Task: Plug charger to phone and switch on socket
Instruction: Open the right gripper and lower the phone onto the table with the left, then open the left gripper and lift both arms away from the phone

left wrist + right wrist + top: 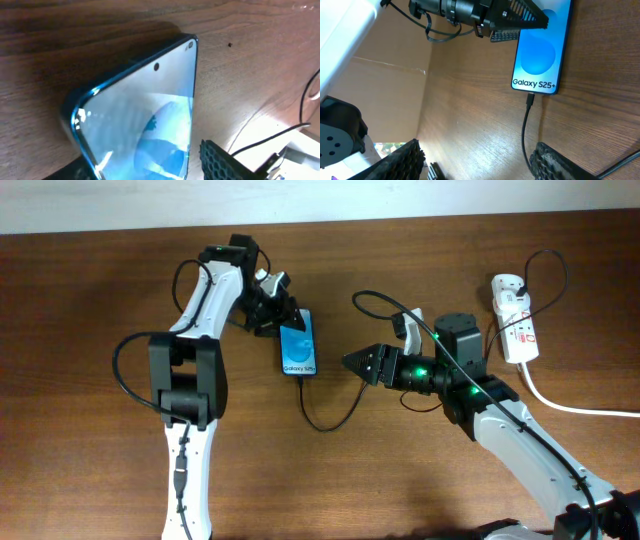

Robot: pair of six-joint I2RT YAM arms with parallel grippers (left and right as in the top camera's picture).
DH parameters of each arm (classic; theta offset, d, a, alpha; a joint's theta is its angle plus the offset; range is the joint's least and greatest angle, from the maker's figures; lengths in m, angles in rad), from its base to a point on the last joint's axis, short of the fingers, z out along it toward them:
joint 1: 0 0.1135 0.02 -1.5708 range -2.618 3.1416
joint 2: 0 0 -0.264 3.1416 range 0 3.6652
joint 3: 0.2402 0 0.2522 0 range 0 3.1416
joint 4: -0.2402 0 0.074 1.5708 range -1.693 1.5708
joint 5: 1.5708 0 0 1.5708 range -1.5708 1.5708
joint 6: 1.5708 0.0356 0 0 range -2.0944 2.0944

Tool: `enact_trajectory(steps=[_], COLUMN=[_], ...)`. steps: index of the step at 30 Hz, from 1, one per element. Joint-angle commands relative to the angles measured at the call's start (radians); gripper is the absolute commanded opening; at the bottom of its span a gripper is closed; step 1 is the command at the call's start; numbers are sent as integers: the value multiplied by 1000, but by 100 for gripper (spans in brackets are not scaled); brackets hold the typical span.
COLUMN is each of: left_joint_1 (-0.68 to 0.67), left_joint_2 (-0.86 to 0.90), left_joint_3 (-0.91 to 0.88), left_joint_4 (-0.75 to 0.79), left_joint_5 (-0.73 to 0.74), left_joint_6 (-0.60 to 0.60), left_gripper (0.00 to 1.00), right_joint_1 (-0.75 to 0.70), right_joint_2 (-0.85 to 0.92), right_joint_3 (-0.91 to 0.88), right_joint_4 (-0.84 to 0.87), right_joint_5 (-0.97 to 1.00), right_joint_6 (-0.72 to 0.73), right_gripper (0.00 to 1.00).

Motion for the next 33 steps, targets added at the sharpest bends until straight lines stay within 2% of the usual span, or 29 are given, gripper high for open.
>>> enact_trajectory(steps=[1,5,9,15,19,21,23,25,26,33], left_joint_1=[2,1,2,2,2,2,2,2,2,2], left_joint_2=[17,17,-24,-404,-633,-701,-722,-722,-722,-722], left_joint_3=[-8,-8,23,51,51,51,51,51,51,51], left_joint_4=[-7,-14,-30,-22,-23,-22,-24,-56,-59,-75], left_joint_5=[-208,-332,-341,-340,-340,-341,-442,-479,-479,-479], left_joint_6=[-15,-34,-33,-32,-32,-32,-32,-32,-32,-32], left_gripper=[68,69,66,67,72,74,79,97,100,99], right_joint_1=[-5,-5,-5,-5,-5,-5,-5,-5,-5,-19], right_joint_2=[-2,-2,-2,-2,-2,-2,-2,-2,-2,-2], right_joint_3=[2,2,2,2,5,37,133,241,304,679], right_joint_4=[0,0,-21,-93,-153,-266,-472,-654,-736,-1056], right_joint_5=[9,9,9,89,123,176,291,426,498,875], right_joint_6=[-15,-15,-25,-75,-155,-221,-310,-370,-389,-389], right_gripper=[74,76,76,79,79,79,79,80,80,87])
